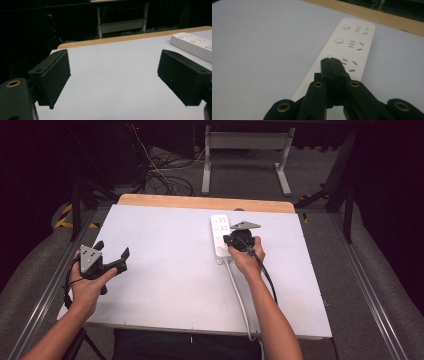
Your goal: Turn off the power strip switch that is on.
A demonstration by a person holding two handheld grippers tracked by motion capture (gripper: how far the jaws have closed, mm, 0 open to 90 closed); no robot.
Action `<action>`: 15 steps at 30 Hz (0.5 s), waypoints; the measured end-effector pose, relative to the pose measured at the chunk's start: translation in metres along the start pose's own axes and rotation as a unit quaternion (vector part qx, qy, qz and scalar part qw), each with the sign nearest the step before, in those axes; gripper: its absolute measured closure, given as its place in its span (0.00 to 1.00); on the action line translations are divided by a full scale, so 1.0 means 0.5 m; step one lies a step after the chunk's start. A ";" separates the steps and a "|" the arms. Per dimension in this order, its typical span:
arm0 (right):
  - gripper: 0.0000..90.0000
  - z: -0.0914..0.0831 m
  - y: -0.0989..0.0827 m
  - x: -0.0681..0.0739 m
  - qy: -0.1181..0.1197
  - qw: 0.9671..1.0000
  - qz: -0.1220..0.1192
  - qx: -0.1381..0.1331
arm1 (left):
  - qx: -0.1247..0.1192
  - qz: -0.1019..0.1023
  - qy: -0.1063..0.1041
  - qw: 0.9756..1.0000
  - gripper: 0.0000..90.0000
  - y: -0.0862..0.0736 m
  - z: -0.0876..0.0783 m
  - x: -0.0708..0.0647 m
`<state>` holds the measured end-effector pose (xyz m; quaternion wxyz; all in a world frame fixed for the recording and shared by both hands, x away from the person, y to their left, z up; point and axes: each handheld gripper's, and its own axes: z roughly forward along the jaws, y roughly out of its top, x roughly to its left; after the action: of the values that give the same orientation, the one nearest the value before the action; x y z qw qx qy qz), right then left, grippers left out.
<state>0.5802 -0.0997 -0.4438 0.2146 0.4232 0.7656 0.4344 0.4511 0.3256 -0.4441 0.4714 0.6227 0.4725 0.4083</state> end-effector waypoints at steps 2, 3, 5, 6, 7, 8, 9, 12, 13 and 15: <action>1.00 -0.015 0.001 -0.013 -0.001 1.000 0.008 -0.015 | 0.001 -0.001 -0.001 1.000 0.13 0.000 0.000 0.000; 1.00 -0.024 0.000 -0.019 0.000 1.000 0.011 -0.024 | 0.000 -0.002 0.000 1.000 0.13 0.000 0.000 0.000; 1.00 -0.035 -0.002 -0.026 0.001 0.999 0.014 -0.036 | 0.002 -0.002 0.001 1.000 0.13 -0.001 -0.001 0.001; 1.00 -0.057 -0.009 -0.038 0.005 0.998 0.027 -0.060 | 0.003 -0.003 0.001 1.000 0.13 -0.001 -0.001 0.001; 1.00 -0.069 -0.012 -0.044 0.007 0.997 0.029 -0.072 | 0.003 -0.003 0.001 1.000 0.13 -0.001 -0.001 0.002; 1.00 -0.069 -0.012 -0.044 0.007 0.997 0.029 -0.072 | 0.002 -0.003 0.001 1.000 0.13 -0.001 -0.001 0.002; 1.00 -0.094 -0.017 -0.058 0.005 0.994 0.040 -0.099 | 0.002 -0.004 0.002 1.000 0.13 -0.001 -0.001 0.002; 1.00 -0.134 -0.028 -0.076 0.000 0.990 0.055 -0.131 | 0.001 -0.004 0.003 1.000 0.13 -0.001 -0.001 0.002; 1.00 -0.147 -0.034 -0.080 -0.002 0.989 0.056 -0.136 | 0.001 -0.004 0.004 1.000 0.13 -0.002 -0.002 0.002; 1.00 -0.174 -0.049 -0.087 -0.011 0.988 0.053 -0.147 | 0.001 -0.004 0.004 1.000 0.13 -0.002 -0.002 0.002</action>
<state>0.5322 -0.1847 -0.4202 0.2594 0.4319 0.6674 0.5484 0.4499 0.3269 -0.4449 0.4707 0.6191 0.4775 0.4088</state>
